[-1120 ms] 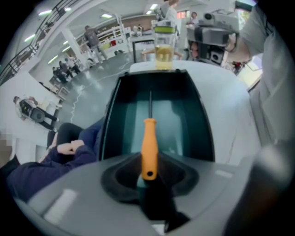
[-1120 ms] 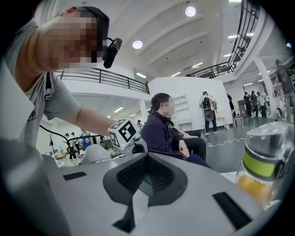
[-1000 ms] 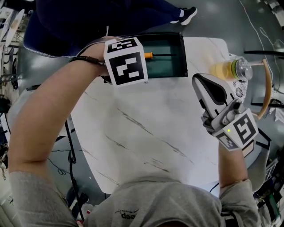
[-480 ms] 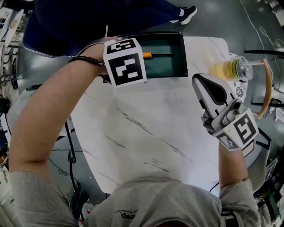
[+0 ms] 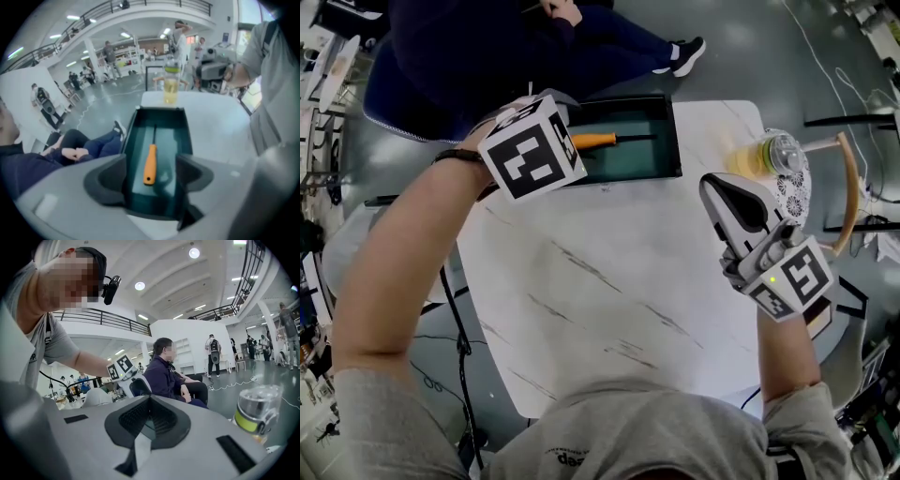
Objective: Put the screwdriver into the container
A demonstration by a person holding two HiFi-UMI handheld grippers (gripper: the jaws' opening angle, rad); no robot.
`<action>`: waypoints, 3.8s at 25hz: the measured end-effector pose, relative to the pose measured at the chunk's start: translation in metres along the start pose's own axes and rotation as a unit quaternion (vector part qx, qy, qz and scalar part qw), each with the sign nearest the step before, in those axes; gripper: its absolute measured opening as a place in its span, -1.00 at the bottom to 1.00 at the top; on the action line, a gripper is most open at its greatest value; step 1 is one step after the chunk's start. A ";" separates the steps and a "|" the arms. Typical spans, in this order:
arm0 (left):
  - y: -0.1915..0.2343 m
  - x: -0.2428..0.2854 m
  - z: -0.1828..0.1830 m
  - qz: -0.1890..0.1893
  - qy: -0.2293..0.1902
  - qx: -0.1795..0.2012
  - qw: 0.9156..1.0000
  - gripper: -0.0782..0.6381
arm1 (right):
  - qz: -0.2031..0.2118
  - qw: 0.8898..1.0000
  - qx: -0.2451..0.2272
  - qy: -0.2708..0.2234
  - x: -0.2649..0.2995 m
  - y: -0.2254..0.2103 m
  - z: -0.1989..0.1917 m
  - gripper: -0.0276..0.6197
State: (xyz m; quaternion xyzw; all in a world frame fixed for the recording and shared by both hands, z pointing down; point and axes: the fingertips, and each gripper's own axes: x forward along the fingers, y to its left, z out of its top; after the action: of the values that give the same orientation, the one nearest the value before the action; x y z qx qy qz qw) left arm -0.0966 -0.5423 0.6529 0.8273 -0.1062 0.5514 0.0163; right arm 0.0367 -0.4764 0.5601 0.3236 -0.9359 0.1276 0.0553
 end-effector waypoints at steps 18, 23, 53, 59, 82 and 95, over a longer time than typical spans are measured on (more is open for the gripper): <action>-0.034 -0.281 0.011 0.155 -0.431 -0.250 0.853 -0.69 | -0.048 0.999 -0.015 -0.001 -0.037 0.046 0.079 -0.89; -0.083 -0.343 -0.018 0.162 -0.495 -0.264 0.812 -0.77 | -0.071 0.997 -0.005 -0.003 -0.051 0.078 0.100 -0.89; -0.320 -0.468 -0.025 0.257 -0.561 -0.340 0.710 -0.78 | -0.008 0.999 -0.033 -0.029 -0.180 0.199 0.196 -0.89; -0.356 -0.461 0.038 0.290 -0.555 -0.350 0.697 -0.78 | 0.039 0.997 -0.053 -0.029 -0.233 0.195 0.201 -0.89; -0.348 -0.461 0.036 0.268 -0.548 -0.326 0.722 -0.77 | 0.020 0.997 -0.053 -0.048 -0.252 0.246 0.193 -0.89; -0.341 -0.454 -0.016 0.258 -0.547 -0.347 0.717 -0.77 | 0.024 0.998 -0.051 -0.036 -0.212 0.268 0.189 -0.89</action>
State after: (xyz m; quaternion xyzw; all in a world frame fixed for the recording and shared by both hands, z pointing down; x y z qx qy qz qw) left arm -0.2125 -0.1354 0.2738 0.8617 -0.4896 -0.0900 0.0986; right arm 0.0325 -0.1997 0.2847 0.3024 -0.9501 0.0688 0.0350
